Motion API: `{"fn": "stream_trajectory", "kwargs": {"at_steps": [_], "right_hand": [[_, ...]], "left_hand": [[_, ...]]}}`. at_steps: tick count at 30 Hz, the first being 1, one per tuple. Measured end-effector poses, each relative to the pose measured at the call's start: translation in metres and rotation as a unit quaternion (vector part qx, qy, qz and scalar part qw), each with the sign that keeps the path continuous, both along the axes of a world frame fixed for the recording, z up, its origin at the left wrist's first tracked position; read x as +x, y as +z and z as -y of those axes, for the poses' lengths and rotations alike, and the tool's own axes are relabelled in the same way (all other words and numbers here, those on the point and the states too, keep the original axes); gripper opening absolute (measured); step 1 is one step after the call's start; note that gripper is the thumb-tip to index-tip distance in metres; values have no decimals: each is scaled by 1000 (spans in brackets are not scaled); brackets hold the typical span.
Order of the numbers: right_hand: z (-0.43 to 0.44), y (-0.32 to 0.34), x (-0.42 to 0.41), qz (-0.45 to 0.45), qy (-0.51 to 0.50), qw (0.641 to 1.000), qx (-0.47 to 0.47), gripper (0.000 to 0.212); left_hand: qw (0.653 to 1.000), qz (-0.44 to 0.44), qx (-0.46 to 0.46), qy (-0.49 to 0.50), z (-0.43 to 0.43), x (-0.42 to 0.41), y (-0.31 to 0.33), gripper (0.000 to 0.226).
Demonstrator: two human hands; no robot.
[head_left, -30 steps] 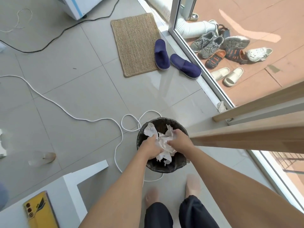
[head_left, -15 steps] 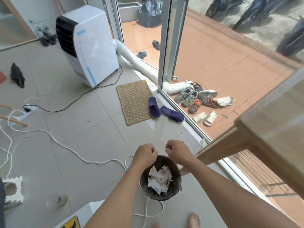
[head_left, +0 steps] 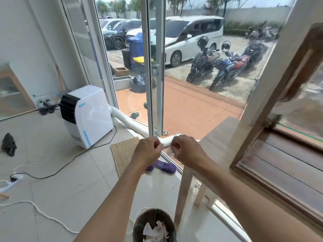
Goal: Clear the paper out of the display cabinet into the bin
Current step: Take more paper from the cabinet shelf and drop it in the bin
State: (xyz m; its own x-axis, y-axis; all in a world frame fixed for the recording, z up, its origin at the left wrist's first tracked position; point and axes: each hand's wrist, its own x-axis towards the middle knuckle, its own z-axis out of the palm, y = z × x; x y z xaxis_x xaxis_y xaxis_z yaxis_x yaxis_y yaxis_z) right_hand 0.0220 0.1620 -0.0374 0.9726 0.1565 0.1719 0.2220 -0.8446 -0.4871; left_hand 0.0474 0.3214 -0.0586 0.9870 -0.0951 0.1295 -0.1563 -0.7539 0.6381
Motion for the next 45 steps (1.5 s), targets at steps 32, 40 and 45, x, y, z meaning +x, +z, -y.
{"fn": "stream_trajectory", "kwargs": {"at_steps": [32, 40, 45], "right_hand": [[270, 153, -150, -78, -389, 913, -94, 66], [274, 144, -142, -60, -370, 921, -106, 51], [273, 146, -143, 34, -325, 939, -110, 31]], "left_hand": [[928, 139, 107, -329, 334, -59, 166, 81], [904, 117, 75, -404, 332, -63, 159, 42], [908, 161, 47, -384, 329, -68, 160, 12]]}}
